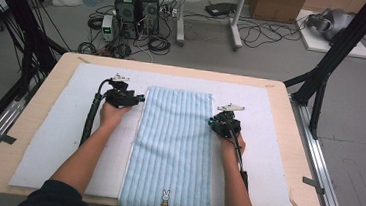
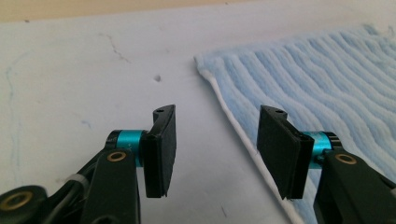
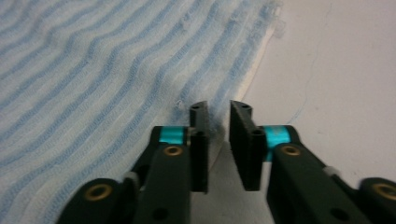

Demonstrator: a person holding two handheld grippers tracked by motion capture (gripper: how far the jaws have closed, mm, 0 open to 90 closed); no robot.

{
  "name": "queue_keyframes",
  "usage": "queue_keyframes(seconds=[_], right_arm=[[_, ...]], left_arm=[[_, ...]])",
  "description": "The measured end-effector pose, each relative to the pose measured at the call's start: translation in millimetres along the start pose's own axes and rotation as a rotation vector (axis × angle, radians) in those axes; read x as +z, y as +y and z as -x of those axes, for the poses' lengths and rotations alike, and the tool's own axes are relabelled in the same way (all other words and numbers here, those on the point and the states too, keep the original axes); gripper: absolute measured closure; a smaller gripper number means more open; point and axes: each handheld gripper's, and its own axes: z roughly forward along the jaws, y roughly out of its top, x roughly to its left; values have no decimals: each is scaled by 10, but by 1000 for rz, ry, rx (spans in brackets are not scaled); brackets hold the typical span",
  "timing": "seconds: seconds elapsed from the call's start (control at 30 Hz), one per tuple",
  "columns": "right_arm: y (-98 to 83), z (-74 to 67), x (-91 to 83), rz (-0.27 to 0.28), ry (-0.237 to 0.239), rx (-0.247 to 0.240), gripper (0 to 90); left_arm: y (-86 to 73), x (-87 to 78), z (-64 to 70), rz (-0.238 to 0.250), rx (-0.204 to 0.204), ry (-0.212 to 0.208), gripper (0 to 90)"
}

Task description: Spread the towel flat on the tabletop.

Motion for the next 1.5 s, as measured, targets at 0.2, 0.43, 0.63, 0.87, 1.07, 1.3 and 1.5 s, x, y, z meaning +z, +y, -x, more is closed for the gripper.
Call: queue_keyframes(seconds=[0.2,0.43,0.63,0.87,1.07,1.3,1.5], right_arm=[[24,25,-164,36,48,18,618],[27,-1,-327,70,70,8,571],[-125,67,-429,85,83,54,530],[-285,98,-687,123,154,46,369],[-355,72,-832,143,155,3,188],[-465,66,-900,136,162,-36,115],[-491,49,-965,135,164,-58,112]], left_arm=[[-66,108,199,-60,97,-68,648],[-51,165,351,-56,208,79,868],[-52,100,257,-10,107,50,476],[-120,-237,111,129,-9,-130,334],[-220,-491,209,187,27,-211,216],[-422,-763,302,197,53,-288,206],[-607,-999,344,310,137,-275,208]])
